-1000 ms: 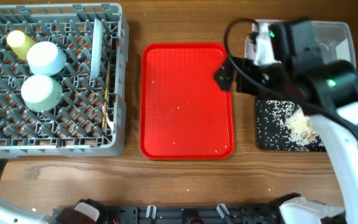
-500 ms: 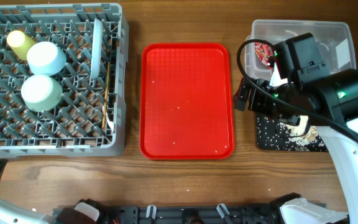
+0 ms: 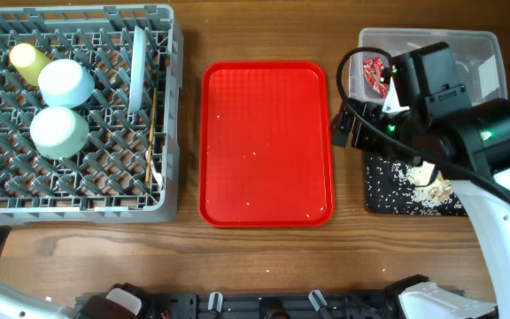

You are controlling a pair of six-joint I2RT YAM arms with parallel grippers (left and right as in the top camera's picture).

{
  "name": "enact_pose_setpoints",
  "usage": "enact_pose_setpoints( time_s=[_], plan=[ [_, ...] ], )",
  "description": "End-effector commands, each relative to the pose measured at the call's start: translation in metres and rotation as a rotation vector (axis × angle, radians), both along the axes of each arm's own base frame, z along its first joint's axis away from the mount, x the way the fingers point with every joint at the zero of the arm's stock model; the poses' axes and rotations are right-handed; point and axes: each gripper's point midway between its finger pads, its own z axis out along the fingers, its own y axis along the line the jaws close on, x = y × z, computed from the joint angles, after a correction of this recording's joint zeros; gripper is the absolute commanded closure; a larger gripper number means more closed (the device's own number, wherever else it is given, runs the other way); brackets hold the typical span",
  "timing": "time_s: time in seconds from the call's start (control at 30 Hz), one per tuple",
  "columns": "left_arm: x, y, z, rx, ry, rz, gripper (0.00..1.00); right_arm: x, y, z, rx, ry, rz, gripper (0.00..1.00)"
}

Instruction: Sort waste into correct bins and load items into the dishwasher rack

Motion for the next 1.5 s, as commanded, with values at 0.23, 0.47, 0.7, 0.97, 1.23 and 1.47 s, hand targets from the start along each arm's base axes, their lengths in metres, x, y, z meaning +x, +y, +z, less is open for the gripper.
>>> enact_pose_setpoints(
  time_s=[0.23,0.47,0.7,0.97,1.23,1.47],
  plan=[
    [-0.002,0.001,0.000,0.001,0.003,0.016,0.00,-0.052,-0.028,0.075,0.078,-0.306,-0.026,0.00],
    [-0.002,0.001,0.000,0.001,0.003,0.016,0.00,-0.085,-0.064,0.106,0.102,-0.466,-0.153,0.00],
    [-0.002,0.001,0.000,0.001,0.003,0.016,0.00,-0.120,-0.105,0.115,-0.028,-0.609,-0.271,0.00],
    [-0.002,0.001,0.000,0.001,0.003,0.016,0.00,-0.090,-0.084,0.063,-0.121,-0.888,-0.016,0.00],
    [-0.002,0.001,0.000,0.001,0.003,0.016,0.00,-0.055,-0.060,-0.007,-0.122,-1.152,0.127,0.00],
    [-0.002,0.001,0.000,0.001,0.003,0.016,0.00,-0.043,-0.059,-0.050,-0.100,-1.234,0.141,0.00]
  ],
)
